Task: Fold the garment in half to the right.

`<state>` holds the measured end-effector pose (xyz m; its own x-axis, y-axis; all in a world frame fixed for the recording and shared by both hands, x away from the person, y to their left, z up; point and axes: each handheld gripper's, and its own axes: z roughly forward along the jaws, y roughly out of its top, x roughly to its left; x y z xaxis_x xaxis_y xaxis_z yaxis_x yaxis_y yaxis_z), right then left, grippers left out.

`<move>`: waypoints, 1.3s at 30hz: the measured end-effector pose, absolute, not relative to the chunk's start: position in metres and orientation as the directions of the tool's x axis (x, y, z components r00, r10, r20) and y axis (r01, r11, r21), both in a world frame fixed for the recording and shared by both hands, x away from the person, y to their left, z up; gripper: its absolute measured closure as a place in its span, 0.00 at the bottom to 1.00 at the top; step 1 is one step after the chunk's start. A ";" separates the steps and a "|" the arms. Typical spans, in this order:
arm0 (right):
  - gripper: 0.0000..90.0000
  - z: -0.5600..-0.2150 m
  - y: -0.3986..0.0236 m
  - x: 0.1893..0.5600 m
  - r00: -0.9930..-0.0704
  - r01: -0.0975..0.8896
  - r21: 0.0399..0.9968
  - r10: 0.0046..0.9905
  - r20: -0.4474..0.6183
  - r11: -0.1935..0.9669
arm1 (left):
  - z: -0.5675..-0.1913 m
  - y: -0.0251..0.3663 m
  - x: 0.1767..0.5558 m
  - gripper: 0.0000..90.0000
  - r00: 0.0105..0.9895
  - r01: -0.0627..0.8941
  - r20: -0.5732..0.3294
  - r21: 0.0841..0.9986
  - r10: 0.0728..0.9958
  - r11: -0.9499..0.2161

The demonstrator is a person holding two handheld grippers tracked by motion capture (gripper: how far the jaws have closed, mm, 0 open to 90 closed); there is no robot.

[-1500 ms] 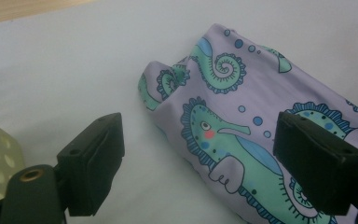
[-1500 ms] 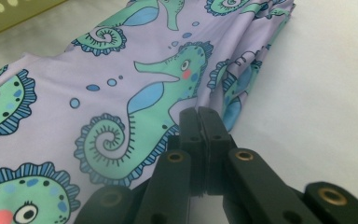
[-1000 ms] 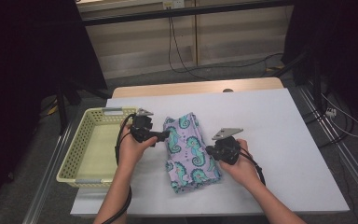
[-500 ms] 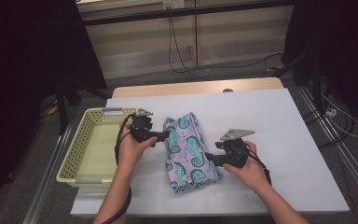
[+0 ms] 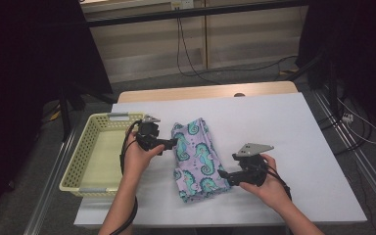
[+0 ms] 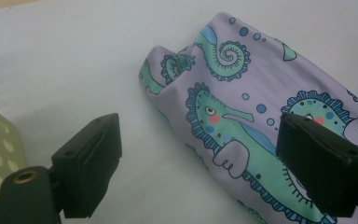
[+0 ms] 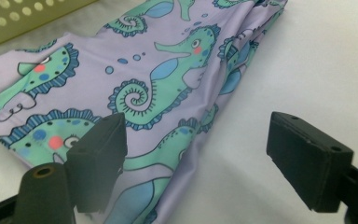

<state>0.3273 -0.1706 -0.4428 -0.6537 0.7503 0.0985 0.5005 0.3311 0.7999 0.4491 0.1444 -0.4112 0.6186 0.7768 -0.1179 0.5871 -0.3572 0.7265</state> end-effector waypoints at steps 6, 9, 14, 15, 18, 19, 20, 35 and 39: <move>0.24 -0.443 -0.167 0.325 -0.664 0.492 0.800 0.743 0.091 0.342 | -0.415 0.142 0.449 0.16 0.616 0.596 -0.121 0.717 0.778 -0.360; 0.24 -0.443 -0.164 0.323 -0.668 0.487 0.801 0.739 0.085 0.348 | -0.415 0.142 0.449 0.16 0.617 0.595 -0.123 0.720 0.777 -0.359; 0.24 -0.447 -0.158 0.321 -0.672 0.492 0.792 0.736 0.082 0.361 | -0.413 0.141 0.447 0.16 0.621 0.592 -0.123 0.721 0.774 -0.360; 0.25 -0.447 -0.157 0.319 -0.676 0.492 0.789 0.732 0.080 0.368 | -0.413 0.141 0.447 0.16 0.622 0.592 -0.122 0.719 0.773 -0.364; 0.25 -0.451 -0.154 0.314 -0.689 0.489 0.778 0.721 0.066 0.395 | -0.414 0.139 0.448 0.16 0.620 0.593 -0.121 0.719 0.775 -0.362; 0.25 -0.452 -0.153 0.314 -0.690 0.487 0.776 0.721 0.060 0.401 | -0.414 0.138 0.448 0.16 0.622 0.591 -0.120 0.720 0.773 -0.364; 0.25 -0.454 -0.152 0.313 -0.689 0.483 0.773 0.723 0.046 0.411 | -0.415 0.137 0.448 0.16 0.624 0.589 -0.119 0.721 0.772 -0.365; 0.29 -0.453 -0.154 0.309 -0.680 0.473 0.770 0.733 0.011 0.428 | -0.415 0.139 0.448 0.16 0.625 0.594 -0.124 0.716 0.771 -0.367; 0.28 -0.455 -0.149 0.310 -0.692 0.472 0.770 0.722 0.021 0.430 | -0.416 0.138 0.448 0.16 0.622 0.595 -0.122 0.716 0.773 -0.366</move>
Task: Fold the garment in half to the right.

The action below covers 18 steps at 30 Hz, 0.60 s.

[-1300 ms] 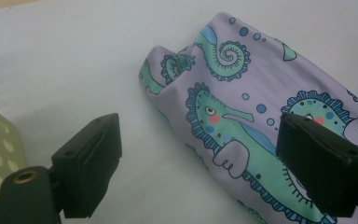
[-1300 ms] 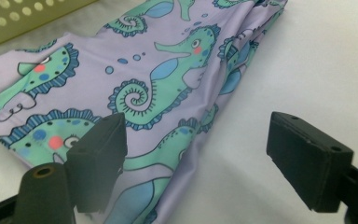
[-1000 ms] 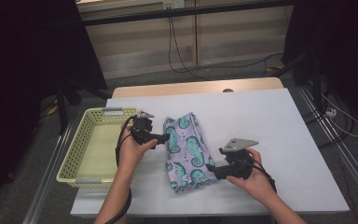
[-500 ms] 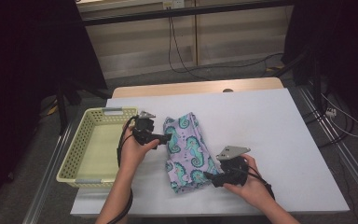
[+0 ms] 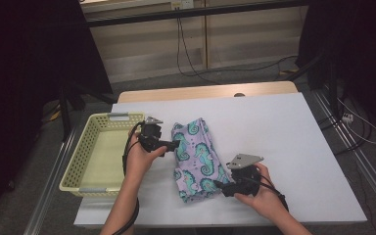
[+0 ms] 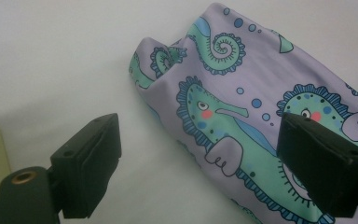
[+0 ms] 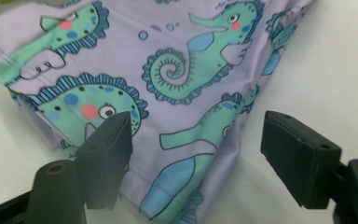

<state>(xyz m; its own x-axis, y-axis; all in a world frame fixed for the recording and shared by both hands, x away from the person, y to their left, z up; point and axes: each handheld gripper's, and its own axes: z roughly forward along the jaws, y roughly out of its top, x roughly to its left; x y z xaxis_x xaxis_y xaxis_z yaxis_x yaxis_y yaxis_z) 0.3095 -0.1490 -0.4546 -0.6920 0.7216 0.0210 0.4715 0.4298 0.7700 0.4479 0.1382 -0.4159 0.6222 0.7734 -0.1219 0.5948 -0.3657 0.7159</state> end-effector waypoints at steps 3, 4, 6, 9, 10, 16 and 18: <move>0.29 -0.463 -0.150 0.314 -0.695 0.493 0.751 0.719 0.035 0.439 | -0.415 0.138 0.448 0.16 0.623 0.593 -0.116 0.714 0.773 -0.371; 0.29 -0.465 -0.152 0.315 -0.688 0.499 0.744 0.725 0.030 0.443 | -0.415 0.138 0.447 0.16 0.622 0.592 -0.115 0.716 0.775 -0.369; 0.30 -0.468 -0.154 0.316 -0.685 0.513 0.737 0.727 0.044 0.439 | -0.415 0.137 0.447 0.16 0.619 0.593 -0.116 0.717 0.777 -0.366; 0.31 -0.470 -0.156 0.315 -0.682 0.515 0.741 0.729 0.051 0.430 | -0.416 0.137 0.447 0.15 0.622 0.596 -0.118 0.713 0.774 -0.370; 0.31 -0.470 -0.155 0.315 -0.679 0.515 0.743 0.732 0.049 0.428 | -0.416 0.136 0.447 0.15 0.621 0.597 -0.119 0.711 0.774 -0.370; 0.31 -0.471 -0.155 0.314 -0.675 0.513 0.747 0.737 0.046 0.423 | -0.416 0.136 0.446 0.15 0.621 0.600 -0.124 0.710 0.774 -0.368; 0.32 -0.471 -0.155 0.313 -0.671 0.512 0.747 0.740 0.040 0.425 | -0.417 0.136 0.446 0.15 0.622 0.603 -0.130 0.709 0.773 -0.366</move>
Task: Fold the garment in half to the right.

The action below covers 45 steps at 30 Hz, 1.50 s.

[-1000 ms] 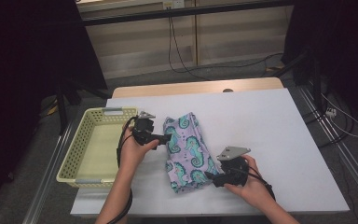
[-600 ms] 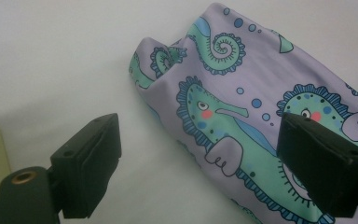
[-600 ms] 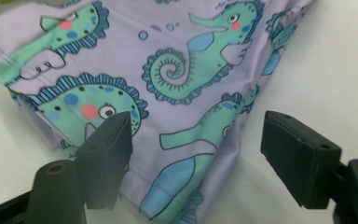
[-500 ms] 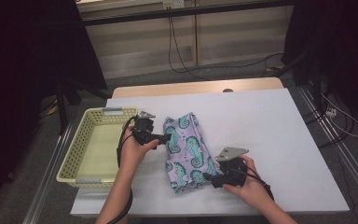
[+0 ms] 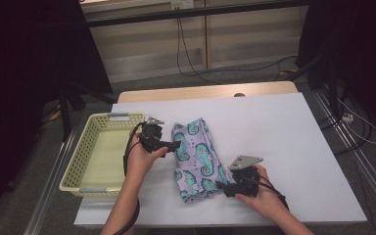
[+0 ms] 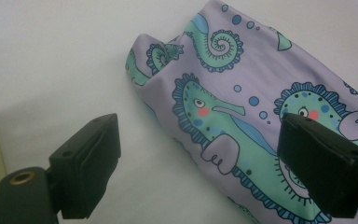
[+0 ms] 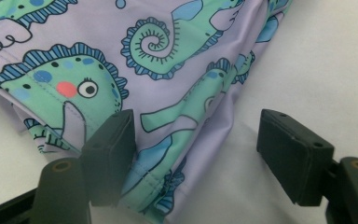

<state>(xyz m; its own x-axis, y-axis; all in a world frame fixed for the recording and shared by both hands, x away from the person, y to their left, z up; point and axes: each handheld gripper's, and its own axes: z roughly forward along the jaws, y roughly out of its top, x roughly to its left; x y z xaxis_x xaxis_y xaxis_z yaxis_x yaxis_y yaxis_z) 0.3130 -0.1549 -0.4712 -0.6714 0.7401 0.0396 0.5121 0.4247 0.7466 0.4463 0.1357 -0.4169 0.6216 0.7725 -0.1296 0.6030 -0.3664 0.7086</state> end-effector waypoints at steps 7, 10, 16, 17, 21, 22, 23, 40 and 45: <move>0.48 -0.470 -0.155 0.310 -0.658 0.526 0.746 0.752 0.052 0.408 | -0.416 0.132 0.446 0.14 0.630 0.606 -0.143 0.705 0.763 -0.368; 0.59 -0.469 -0.153 0.306 -0.660 0.528 0.746 0.748 0.062 0.404 | -0.416 0.131 0.445 0.13 0.629 0.605 -0.142 0.707 0.764 -0.367; 0.66 -0.469 -0.152 0.305 -0.655 0.534 0.749 0.752 0.074 0.392 | -0.417 0.131 0.445 0.13 0.629 0.606 -0.140 0.704 0.765 -0.370; 0.70 -0.469 -0.152 0.304 -0.657 0.537 0.748 0.750 0.081 0.390 | -0.417 0.130 0.446 0.13 0.630 0.605 -0.138 0.705 0.764 -0.372; 0.90 -0.468 -0.150 0.303 -0.657 0.544 0.749 0.747 0.099 0.379 | -0.418 0.129 0.447 0.11 0.616 0.614 -0.159 0.710 0.772 -0.344; 0.93 -0.468 -0.149 0.303 -0.658 0.543 0.747 0.747 0.095 0.384 | -0.418 0.129 0.448 0.11 0.609 0.620 -0.165 0.709 0.776 -0.336; 0.94 -0.467 -0.148 0.303 -0.658 0.542 0.745 0.747 0.091 0.387 | -0.418 0.129 0.448 0.10 0.605 0.621 -0.169 0.711 0.778 -0.329; 0.96 -0.457 -0.156 0.293 -0.673 0.549 0.738 0.731 0.112 0.392 | -0.422 0.117 0.476 0.25 0.571 0.668 -0.211 0.681 0.793 -0.300; 0.96 -0.457 -0.158 0.293 -0.680 0.544 0.740 0.725 0.112 0.395 | -0.430 0.113 0.490 0.28 0.535 0.671 -0.167 0.679 0.828 -0.297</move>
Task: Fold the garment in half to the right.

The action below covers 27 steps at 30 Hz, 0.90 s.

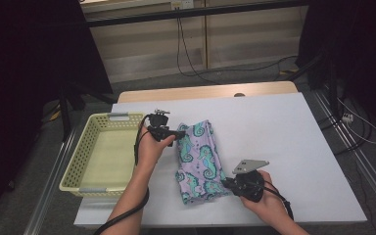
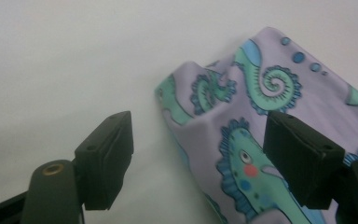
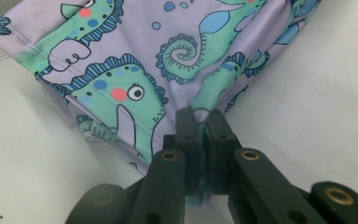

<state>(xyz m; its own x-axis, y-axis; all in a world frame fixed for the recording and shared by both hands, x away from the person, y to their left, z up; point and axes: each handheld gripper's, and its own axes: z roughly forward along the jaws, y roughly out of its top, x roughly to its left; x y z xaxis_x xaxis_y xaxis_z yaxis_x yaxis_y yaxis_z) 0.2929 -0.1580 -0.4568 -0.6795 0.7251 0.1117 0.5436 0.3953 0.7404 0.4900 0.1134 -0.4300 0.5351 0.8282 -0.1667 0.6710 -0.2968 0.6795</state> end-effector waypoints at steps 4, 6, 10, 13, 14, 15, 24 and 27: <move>0.96 -0.457 -0.158 0.292 -0.685 0.537 0.741 0.721 0.104 0.403 | -0.435 0.112 0.497 0.36 0.506 0.675 -0.166 0.687 0.846 -0.269; 0.96 -0.457 -0.158 0.292 -0.684 0.539 0.741 0.721 0.110 0.399 | -0.437 0.111 0.500 0.42 0.503 0.681 -0.167 0.680 0.848 -0.271; 0.96 -0.458 -0.158 0.293 -0.688 0.539 0.739 0.718 0.109 0.404 | -0.444 0.108 0.505 0.48 0.490 0.691 -0.157 0.670 0.858 -0.272; 0.96 -0.459 -0.158 0.292 -0.690 0.538 0.737 0.716 0.107 0.408 | -0.448 0.108 0.511 0.55 0.472 0.703 -0.173 0.665 0.864 -0.252; 0.96 -0.459 -0.158 0.293 -0.691 0.539 0.736 0.715 0.108 0.410 | -0.448 0.108 0.512 0.59 0.472 0.704 -0.169 0.663 0.865 -0.255; 0.96 -0.459 -0.158 0.293 -0.690 0.541 0.735 0.715 0.110 0.409 | -0.448 0.107 0.513 0.63 0.477 0.699 -0.156 0.664 0.865 -0.266; 0.96 -0.461 -0.159 0.293 -0.689 0.544 0.734 0.716 0.114 0.406 | -0.432 0.107 0.524 0.91 0.452 0.722 -0.157 0.642 0.878 -0.257; 0.96 -0.460 -0.159 0.293 -0.687 0.544 0.735 0.718 0.115 0.404 | -0.429 0.110 0.526 0.84 0.445 0.723 -0.151 0.642 0.883 -0.254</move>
